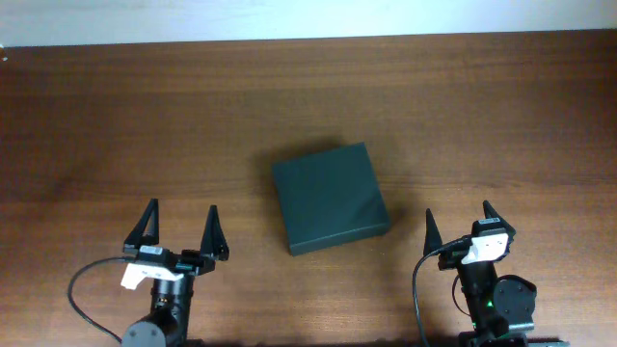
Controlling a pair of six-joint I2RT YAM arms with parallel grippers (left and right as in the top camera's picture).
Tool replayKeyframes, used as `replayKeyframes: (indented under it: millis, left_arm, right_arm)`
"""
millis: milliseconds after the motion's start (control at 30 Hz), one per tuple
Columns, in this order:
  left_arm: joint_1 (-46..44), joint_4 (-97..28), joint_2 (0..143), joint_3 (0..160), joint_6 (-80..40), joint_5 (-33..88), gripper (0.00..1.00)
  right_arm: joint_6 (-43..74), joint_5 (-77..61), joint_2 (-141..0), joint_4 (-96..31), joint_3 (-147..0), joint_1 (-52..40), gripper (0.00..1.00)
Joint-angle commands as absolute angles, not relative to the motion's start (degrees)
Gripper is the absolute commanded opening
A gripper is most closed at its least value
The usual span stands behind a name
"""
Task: Pack container
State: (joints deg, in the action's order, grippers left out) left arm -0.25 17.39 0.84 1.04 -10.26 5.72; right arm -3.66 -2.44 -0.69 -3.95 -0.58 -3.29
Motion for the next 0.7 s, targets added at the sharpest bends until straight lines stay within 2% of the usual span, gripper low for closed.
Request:
replayKeyframes:
  millis: [0, 467, 667]
  left_arm:
    - [-0.47, 15.68, 0.27, 0.51, -9.74, -1.19, 0.99]
    - [-0.47, -5.02, 0.27, 0.51, -9.67, -1.37, 0.99]
    - [-0.47, -4.80, 0.27, 0.51, -8.03, -1.10, 0.99]
  right_arm:
    - [-4.08, -2.76, -0.19, -4.32, -0.32, -3.03, 0.99]
    - [-4.08, -2.76, -0.19, -4.32, -0.32, -3.03, 0.99]
    - [-4.08, -2.76, -0.19, -4.32, -0.32, -3.03, 0.99]
